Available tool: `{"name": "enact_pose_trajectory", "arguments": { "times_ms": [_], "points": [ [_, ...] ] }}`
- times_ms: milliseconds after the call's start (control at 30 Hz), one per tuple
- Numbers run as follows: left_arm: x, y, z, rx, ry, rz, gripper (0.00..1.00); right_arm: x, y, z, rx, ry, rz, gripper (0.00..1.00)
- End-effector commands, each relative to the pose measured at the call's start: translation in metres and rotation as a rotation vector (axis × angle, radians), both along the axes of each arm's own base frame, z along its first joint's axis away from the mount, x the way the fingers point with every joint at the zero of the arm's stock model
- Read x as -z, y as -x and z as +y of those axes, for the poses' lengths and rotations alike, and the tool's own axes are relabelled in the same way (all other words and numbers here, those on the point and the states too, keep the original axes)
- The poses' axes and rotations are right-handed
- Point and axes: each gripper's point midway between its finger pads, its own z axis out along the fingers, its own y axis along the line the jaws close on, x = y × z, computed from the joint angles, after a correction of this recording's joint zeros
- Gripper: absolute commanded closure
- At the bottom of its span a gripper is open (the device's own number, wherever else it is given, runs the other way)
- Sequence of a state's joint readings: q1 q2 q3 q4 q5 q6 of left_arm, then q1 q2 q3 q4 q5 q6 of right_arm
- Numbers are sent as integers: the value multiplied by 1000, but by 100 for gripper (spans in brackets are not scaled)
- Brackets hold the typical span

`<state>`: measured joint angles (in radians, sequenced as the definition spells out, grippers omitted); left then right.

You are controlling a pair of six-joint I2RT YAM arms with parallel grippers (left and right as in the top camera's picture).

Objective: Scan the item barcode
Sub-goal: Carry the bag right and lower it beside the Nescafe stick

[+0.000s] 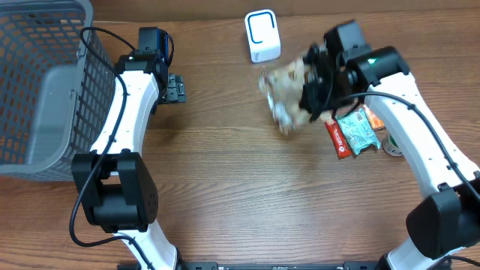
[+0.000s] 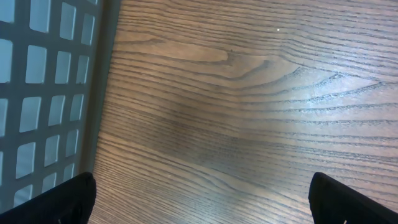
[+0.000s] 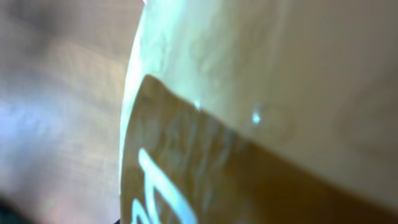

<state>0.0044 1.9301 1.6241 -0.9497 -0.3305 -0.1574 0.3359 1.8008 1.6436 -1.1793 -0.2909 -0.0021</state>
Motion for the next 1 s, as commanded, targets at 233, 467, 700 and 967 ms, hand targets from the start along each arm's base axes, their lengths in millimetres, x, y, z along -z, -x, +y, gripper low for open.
{"name": "enact_pose_trajectory", "arguments": {
  "times_ms": [233, 467, 700, 967],
  "points": [
    [-14, -4, 1, -16, -7, -41, 0, 64, 21, -25, 47, 35, 121, 23],
    [-14, -4, 1, -16, -7, -41, 0, 52, 9, -47, 124, 79, 74, 0],
    [-14, -4, 1, -16, -7, -41, 0, 15, -1, -66, 207, 66, -31, 0],
    [-14, -4, 1, -16, -7, -41, 0, 15, -2, -69, 215, 65, -32, 0]
  ]
}}
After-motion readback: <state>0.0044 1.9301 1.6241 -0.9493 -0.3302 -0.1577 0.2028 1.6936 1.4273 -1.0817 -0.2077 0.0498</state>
